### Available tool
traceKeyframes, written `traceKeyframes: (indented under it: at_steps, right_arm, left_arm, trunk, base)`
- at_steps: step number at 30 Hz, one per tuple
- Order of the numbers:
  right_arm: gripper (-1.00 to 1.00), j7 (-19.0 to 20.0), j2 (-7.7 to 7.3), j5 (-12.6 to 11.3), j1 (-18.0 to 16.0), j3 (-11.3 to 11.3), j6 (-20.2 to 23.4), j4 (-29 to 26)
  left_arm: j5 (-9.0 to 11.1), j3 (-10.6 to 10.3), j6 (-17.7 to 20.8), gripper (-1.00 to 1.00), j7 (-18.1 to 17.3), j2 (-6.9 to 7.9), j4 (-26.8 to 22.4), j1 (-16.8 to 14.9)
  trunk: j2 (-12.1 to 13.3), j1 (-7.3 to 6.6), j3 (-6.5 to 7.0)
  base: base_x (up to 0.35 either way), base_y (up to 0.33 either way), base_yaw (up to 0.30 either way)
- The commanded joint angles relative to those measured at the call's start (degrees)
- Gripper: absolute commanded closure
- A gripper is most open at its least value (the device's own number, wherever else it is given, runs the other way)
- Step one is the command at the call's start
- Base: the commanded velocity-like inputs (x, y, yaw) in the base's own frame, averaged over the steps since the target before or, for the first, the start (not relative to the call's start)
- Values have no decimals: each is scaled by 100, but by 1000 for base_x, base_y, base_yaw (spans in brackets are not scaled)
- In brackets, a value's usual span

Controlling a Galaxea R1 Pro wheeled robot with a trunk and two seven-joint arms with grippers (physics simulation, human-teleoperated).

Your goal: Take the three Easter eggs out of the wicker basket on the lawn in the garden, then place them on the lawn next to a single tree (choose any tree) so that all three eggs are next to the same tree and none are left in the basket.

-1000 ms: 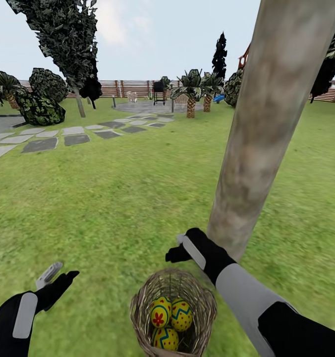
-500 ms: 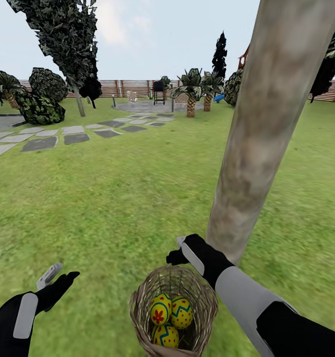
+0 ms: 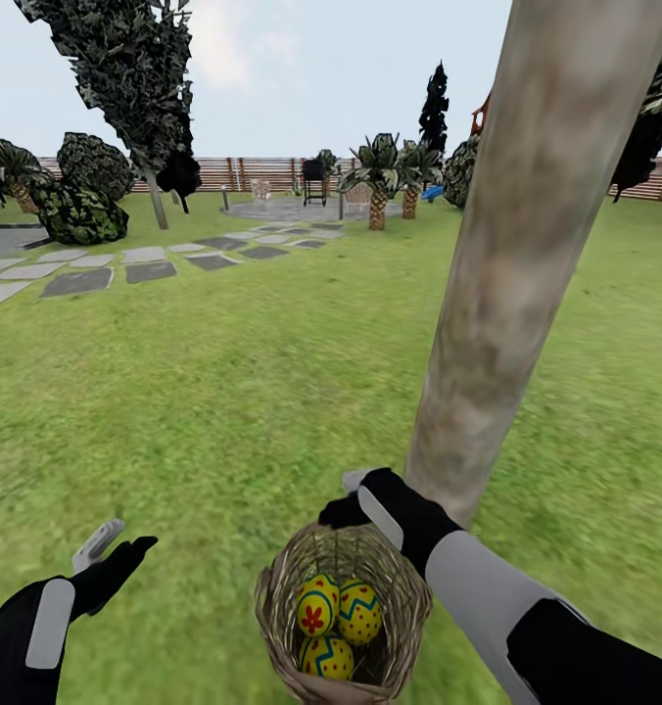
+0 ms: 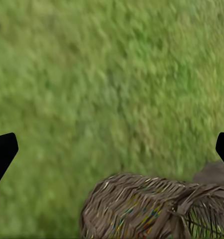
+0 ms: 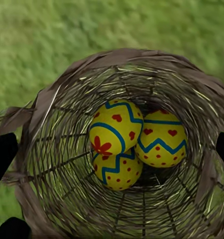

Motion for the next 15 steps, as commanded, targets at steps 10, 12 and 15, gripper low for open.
traceKeyframes:
  at_steps: [10,12,15]
  right_arm:
    - [-100,228,-14,-74,-12,9,917,112]
    - [-100,262,-11,-71,-13,6,959,204]
    - [-100,283,-9,-48,-13,5,941,265]
  left_arm:
    - [60,5,29,-100,40,-6,-4,-4]
    - [60,5,29,-100,40,-6,-5,-4]
    - [60,5,29,-100,40,-9,-6,-4]
  trunk:
    - [-405,220,-185]
    - [-485,264,-221]
    - [-606,329,-275]
  base:
    - [0,0,0]
    - [0,0,0]
    - [0,0,0]
